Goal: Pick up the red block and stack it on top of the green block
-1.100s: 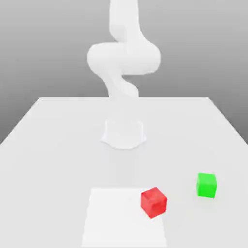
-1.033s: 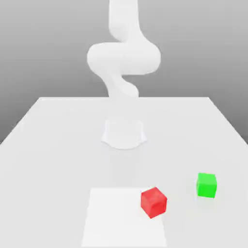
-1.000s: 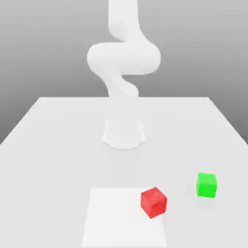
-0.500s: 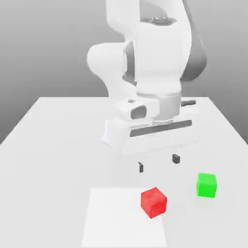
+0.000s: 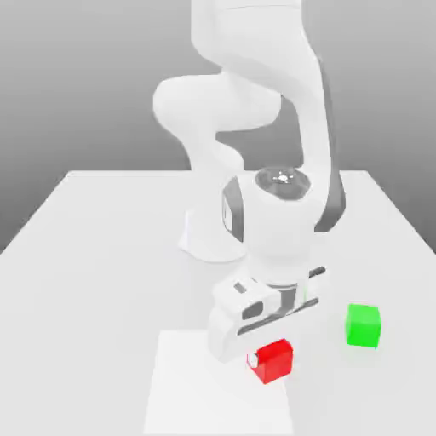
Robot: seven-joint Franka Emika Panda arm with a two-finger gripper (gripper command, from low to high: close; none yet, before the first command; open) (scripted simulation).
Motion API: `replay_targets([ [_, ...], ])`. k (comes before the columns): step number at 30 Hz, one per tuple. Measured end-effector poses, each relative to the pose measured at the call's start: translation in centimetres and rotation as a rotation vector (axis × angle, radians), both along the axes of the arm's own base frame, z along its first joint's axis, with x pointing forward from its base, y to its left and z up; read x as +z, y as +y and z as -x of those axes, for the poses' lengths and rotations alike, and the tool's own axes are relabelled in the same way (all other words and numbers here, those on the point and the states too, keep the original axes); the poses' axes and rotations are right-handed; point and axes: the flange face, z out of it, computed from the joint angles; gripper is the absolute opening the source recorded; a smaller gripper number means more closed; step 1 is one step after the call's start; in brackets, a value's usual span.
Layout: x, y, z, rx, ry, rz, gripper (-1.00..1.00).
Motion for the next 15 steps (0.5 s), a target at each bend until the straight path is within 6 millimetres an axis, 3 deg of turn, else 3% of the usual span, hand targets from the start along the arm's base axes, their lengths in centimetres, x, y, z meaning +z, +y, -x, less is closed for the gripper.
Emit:
replay_targets([
  [7,5.8,0.0,0.0,0.001,0.000,0.000,-1.00],
  [15,8.7,9.6,3.4,0.017,0.003,-0.016,-1.00],
])
